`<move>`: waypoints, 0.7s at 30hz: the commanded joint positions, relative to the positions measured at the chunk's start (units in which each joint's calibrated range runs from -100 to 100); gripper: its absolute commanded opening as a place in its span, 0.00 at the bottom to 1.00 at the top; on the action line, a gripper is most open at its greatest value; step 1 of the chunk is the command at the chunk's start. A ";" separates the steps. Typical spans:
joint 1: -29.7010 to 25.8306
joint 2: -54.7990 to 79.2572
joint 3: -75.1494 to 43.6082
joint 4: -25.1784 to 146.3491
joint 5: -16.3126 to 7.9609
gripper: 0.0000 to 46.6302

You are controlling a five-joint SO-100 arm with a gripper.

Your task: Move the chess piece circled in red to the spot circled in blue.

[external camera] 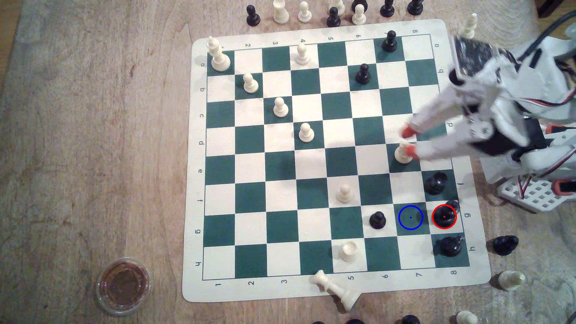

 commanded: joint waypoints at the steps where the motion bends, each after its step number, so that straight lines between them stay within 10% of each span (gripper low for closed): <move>1: -4.04 -0.65 -4.71 6.76 1.03 0.23; 21: -13.50 -6.34 17.87 8.89 1.90 0.30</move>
